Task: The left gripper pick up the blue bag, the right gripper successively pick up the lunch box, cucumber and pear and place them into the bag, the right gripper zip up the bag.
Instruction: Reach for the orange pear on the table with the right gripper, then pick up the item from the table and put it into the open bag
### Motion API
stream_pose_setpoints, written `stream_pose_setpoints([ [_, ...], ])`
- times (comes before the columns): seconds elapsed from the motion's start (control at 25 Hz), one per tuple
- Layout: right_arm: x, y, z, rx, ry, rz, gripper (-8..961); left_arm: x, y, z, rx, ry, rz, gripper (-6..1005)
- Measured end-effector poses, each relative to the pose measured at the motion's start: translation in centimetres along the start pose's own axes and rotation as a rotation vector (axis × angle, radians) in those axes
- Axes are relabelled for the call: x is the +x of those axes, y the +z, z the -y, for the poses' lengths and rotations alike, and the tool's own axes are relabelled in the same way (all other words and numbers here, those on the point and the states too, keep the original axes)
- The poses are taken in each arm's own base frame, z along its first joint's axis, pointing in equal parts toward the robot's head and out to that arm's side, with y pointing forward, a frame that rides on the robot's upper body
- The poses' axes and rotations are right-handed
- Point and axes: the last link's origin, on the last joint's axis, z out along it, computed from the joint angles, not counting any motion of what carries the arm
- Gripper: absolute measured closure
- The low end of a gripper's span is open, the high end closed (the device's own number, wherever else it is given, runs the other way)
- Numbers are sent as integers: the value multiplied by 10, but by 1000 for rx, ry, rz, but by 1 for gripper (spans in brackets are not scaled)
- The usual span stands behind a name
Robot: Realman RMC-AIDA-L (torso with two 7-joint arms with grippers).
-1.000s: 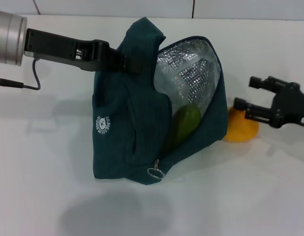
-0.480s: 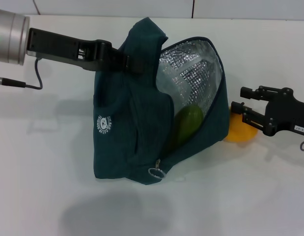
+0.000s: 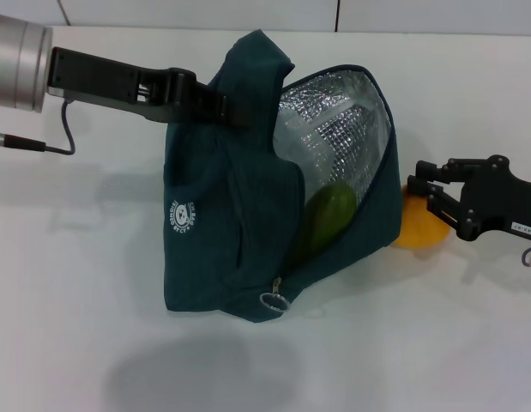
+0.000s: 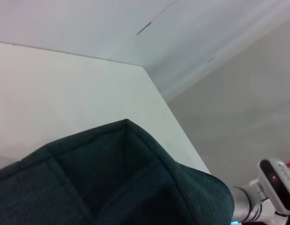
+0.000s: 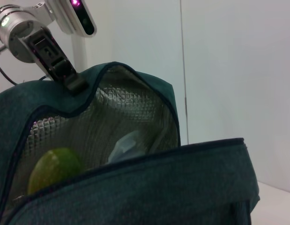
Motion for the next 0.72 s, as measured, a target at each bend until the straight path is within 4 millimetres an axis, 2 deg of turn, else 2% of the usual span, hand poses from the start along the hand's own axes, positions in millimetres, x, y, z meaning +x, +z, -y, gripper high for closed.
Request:
stream_pose_setpoints([
  [0.28,0,0,0,0,-9,0,834,1,0,0,0,3,1,959],
  [0.64,0,0,-1,-2,-10,1,836,1,1,-1,0,5,1,959],
  [0.72,1,0,-1,-3,-10,1,870,1,1,-1,0,5,1,959],
])
